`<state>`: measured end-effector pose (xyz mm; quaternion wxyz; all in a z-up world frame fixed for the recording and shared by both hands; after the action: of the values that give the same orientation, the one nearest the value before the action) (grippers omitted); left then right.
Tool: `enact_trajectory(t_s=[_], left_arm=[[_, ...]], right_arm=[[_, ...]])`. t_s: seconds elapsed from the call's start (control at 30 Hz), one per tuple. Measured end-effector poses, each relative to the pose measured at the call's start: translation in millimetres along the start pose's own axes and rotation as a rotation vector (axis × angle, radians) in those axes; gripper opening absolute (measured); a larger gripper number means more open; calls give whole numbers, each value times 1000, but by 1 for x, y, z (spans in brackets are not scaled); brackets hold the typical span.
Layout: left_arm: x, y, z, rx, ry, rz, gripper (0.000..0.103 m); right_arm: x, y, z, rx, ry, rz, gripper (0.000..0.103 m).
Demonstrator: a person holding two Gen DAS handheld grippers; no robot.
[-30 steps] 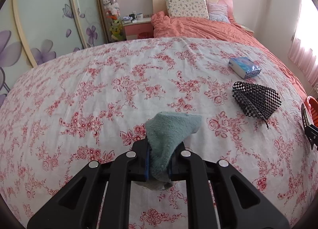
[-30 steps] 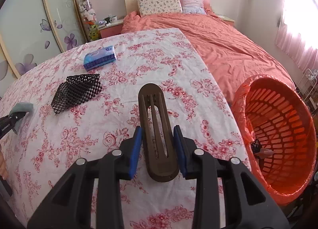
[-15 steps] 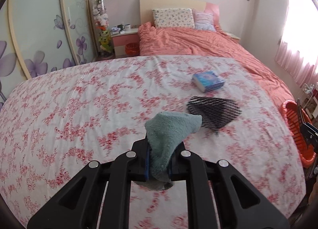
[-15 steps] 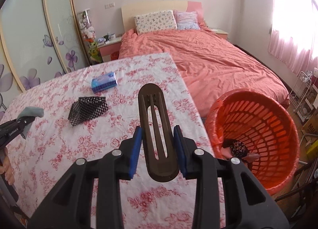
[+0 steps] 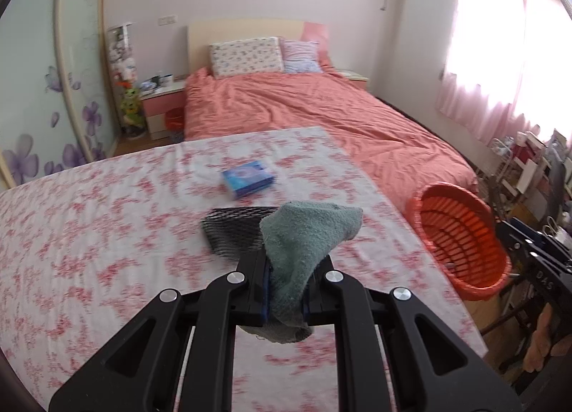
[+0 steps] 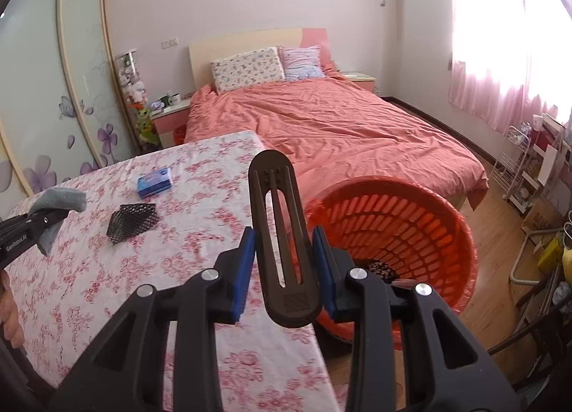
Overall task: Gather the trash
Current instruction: 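Carry towel and brown handle over the orange basket and open both tools, then grasp the black mesh pad with left tool while right tool reaches the blue tissue packet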
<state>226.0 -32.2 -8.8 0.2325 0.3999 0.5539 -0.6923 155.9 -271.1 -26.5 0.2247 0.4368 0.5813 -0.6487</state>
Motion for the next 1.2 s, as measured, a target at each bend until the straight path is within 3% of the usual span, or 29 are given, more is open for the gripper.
enact_trajectory(t_s=[0.43,0.7,0.8,0.87,0.93,0.97,1.2], left_arm=[[-8,32,148,243,88,-20,13],[-4,71,208,324,122,-68,13],[0,90,221,321,131,-100,16],[5,101,222,305,134,-122,33],[10,108,217,274,135,-135,50],[12,109,212,260,134,-139,55],[25,106,158,149,127,-162,61]], right_arm=[[3,8,92,54,145,3,33],[-1,34,139,36,252,-5,33],[-2,49,149,24,281,-11,34],[-3,58,157,29,300,-21,37],[0,66,159,28,311,-32,49],[3,69,160,36,309,-38,50],[19,71,154,88,274,-63,56]])
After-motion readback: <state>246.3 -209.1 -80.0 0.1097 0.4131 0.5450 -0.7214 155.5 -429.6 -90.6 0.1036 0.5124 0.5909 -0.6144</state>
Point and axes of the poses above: each gripper's, at about its wrist camera, not at the fingertips, and y roughly the way its jaws point, z to its right, x to its underside, the point moved 7 cm from there along y, roughly the way its jaws point, and after that the axes turned 4 degrees about z, right-handed, at the moved point
